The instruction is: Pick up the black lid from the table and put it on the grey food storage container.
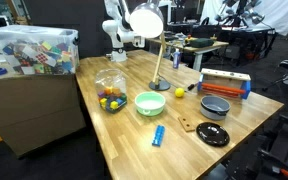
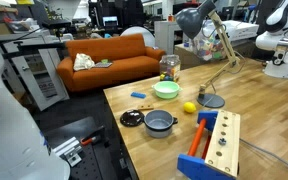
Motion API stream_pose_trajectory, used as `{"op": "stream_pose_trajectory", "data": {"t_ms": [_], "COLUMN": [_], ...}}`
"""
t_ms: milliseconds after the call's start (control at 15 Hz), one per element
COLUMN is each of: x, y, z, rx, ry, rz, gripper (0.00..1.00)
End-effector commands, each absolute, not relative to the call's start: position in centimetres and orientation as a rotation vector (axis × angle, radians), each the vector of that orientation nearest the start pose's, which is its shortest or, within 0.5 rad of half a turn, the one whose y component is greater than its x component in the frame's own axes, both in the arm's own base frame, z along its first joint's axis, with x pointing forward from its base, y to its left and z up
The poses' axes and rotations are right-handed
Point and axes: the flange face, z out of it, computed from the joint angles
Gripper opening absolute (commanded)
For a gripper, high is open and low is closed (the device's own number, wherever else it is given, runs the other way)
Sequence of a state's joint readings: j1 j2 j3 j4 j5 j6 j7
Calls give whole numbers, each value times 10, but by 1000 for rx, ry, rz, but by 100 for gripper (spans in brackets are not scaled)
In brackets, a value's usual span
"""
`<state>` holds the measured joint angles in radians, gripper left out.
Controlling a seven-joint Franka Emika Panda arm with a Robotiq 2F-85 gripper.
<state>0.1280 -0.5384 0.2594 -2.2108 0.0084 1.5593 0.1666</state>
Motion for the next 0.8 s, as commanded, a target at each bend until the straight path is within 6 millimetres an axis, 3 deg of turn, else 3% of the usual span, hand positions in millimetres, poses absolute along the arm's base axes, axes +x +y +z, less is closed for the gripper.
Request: {"op": "stream_pose_trajectory", "data": {"t_ms": [0,133,400,733], "x": [344,344,366,406], "y": [161,161,158,169], "z": [567,567,553,505], "rx": [-3278,-3278,-3246,-3177], "ry": [-290,-290,-296,-317], "rz": [153,152,136,195], "gripper": [100,100,100,100]}}
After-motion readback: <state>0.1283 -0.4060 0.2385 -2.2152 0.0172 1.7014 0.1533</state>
